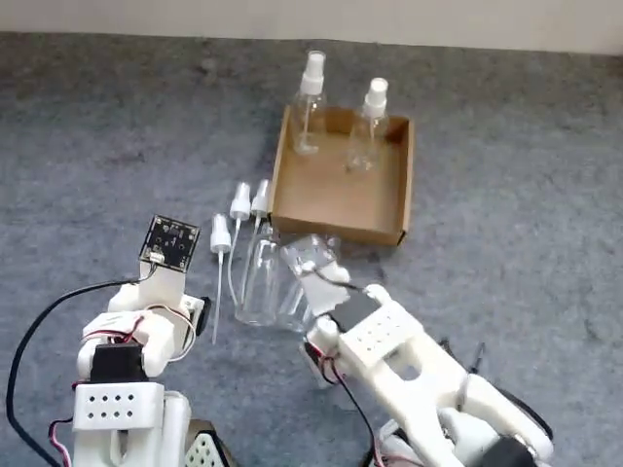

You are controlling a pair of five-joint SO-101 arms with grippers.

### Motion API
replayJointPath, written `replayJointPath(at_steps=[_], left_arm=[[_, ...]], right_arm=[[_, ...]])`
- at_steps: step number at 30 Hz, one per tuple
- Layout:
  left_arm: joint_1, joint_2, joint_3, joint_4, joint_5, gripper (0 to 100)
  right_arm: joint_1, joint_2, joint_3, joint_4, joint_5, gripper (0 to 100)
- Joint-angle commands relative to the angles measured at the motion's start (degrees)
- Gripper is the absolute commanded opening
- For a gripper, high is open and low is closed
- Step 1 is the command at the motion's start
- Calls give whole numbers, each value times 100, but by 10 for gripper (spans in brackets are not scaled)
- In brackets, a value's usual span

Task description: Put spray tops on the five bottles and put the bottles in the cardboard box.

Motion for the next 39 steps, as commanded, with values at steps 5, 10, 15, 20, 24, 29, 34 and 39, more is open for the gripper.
replayJointPath(at_steps=[5,10,15,20,24,29,34,39], left_arm=[[-66,-40,-22,-123,-35,181],[-66,-40,-22,-123,-35,181],[-66,-40,-13,-123,-35,181],[-31,-40,31,-123,-35,181],[-31,-31,31,-123,-35,181],[-31,-13,31,-123,-35,181],[-22,-13,40,-123,-35,181],[-22,-13,48,-123,-35,181]], right_arm=[[180,-48,127,-330,-44,146],[1525,-119,127,-242,290,105],[3187,-295,-470,40,2602,74],[4444,-936,-1033,655,3516,27],[5323,-1112,-1473,1174,4422,27],[6730,57,-2457,435,4818,27],[7275,2466,-3987,356,5398,27],[7503,4365,-5332,356,5705,32]])
